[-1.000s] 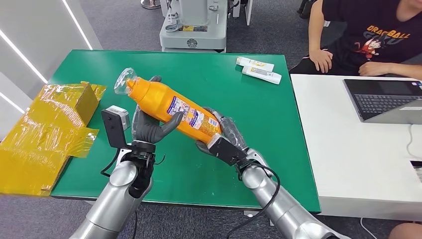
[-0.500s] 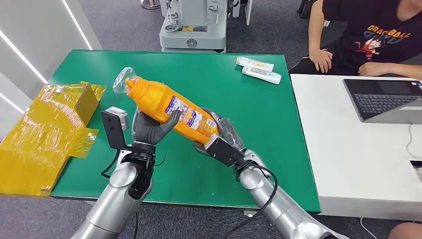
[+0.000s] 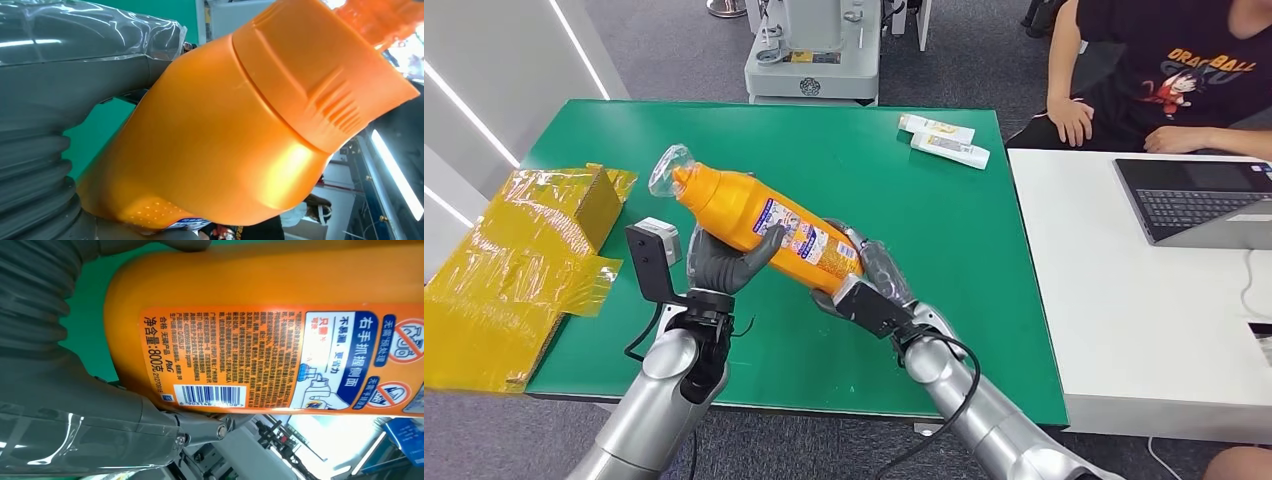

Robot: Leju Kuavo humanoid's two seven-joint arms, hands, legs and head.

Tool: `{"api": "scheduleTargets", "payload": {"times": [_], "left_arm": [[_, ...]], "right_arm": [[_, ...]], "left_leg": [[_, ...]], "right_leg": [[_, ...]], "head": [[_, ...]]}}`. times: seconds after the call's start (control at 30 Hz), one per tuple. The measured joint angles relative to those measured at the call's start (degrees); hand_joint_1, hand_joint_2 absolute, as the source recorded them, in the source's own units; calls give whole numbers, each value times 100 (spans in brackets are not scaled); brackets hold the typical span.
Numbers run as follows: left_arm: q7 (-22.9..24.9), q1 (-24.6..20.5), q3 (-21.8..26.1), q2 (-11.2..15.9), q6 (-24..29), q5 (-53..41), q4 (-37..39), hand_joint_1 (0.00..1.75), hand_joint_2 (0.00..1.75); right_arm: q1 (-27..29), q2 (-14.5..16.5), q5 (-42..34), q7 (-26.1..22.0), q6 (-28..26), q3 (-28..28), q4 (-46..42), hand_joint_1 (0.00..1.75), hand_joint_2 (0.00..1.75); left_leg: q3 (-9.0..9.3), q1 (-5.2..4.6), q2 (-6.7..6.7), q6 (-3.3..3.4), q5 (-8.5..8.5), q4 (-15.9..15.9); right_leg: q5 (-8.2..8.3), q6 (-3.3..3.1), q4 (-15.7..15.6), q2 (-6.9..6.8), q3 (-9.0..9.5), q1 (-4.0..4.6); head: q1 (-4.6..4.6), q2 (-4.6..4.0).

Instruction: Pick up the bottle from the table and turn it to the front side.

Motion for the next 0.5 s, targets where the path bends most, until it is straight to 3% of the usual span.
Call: {"api": "scheduleTargets", "payload": {"times": [0.5], "left_arm": [[-39,79,0,7,54,58,0,175,175]], "right_arm": [[94,-74,46,196,-408,55,-313,0,175]], "left_leg": [[0,0,-1,0,0,0]], "right_leg": [[0,0,0,-1,0,0]], "head": [[0,0]]}}
